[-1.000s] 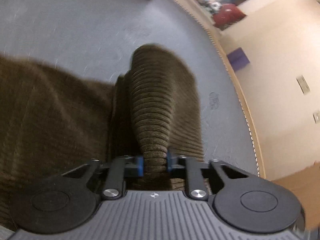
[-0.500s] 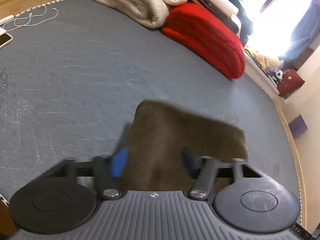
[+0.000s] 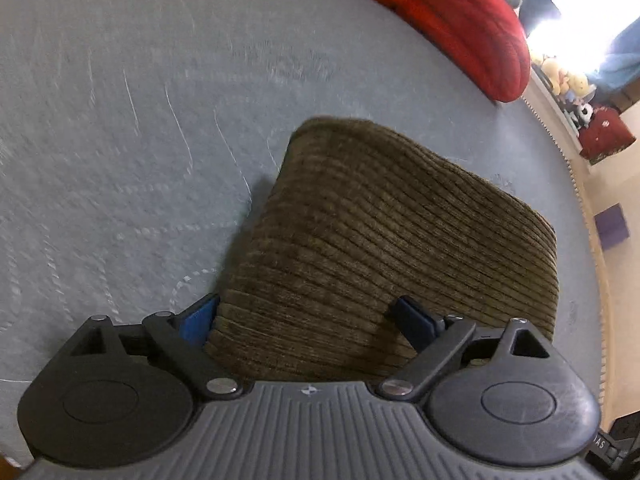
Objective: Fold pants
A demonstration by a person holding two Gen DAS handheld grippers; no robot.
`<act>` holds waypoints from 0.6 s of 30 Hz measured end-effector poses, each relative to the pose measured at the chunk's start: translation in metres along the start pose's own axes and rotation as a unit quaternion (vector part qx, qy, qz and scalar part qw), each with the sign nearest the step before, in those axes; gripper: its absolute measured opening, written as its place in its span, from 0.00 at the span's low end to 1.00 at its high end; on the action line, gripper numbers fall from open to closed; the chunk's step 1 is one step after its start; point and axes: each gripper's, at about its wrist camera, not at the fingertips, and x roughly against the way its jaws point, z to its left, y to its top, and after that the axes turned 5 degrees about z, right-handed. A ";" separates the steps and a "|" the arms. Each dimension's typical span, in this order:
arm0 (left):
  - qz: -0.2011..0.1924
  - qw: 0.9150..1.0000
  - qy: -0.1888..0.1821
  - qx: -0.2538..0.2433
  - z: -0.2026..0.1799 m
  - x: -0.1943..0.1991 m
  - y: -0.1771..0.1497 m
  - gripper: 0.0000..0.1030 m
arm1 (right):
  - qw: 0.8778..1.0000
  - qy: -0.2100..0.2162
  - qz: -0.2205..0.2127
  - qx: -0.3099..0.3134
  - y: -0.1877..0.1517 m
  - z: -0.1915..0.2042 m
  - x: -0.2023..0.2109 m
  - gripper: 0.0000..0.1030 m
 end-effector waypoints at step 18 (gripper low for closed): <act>0.034 0.990 -0.102 -0.092 -0.078 -0.038 -0.019 0.48 | 0.994 0.017 -0.076 0.078 0.004 0.013 0.054 0.38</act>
